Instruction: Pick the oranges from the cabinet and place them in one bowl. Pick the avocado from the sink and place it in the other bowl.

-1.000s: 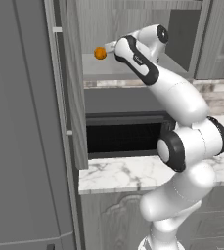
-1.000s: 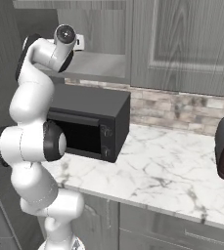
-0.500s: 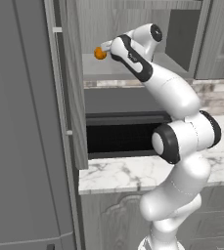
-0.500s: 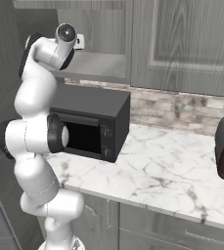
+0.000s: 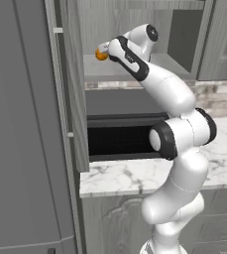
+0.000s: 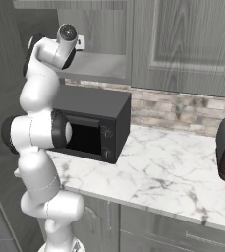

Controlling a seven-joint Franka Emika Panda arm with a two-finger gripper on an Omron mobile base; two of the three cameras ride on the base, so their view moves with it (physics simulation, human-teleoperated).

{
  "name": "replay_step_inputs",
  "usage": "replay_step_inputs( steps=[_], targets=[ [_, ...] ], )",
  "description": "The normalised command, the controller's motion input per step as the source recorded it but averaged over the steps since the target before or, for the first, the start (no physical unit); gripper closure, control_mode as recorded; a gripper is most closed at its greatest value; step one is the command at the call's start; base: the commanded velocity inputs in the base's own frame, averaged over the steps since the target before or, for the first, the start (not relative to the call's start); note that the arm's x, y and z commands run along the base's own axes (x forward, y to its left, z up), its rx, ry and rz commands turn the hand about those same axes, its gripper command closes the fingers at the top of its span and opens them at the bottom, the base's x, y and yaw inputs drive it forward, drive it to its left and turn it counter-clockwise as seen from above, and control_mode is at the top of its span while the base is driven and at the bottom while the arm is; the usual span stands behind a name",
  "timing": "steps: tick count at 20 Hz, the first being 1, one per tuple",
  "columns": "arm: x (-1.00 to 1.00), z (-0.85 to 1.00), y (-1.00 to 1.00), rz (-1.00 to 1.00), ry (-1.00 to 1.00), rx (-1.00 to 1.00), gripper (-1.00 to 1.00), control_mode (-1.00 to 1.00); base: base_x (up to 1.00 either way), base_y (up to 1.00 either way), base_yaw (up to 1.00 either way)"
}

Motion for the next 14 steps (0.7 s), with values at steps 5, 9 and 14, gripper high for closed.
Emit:
replay_step_inputs(
  steps=[5,9,14],
  targets=[
    [0.24,-0.06,0.1,0.0,0.06,0.0,-1.0,-1.0,0.0,0.0,0.0],
    [0.24,-0.07,0.08,0.0,0.08,0.0,-1.0,-1.0,0.0,0.0,0.0],
    [0.26,-0.05,0.07,0.0,0.03,0.0,-1.0,-1.0,0.0,0.0,0.0]
  ],
)
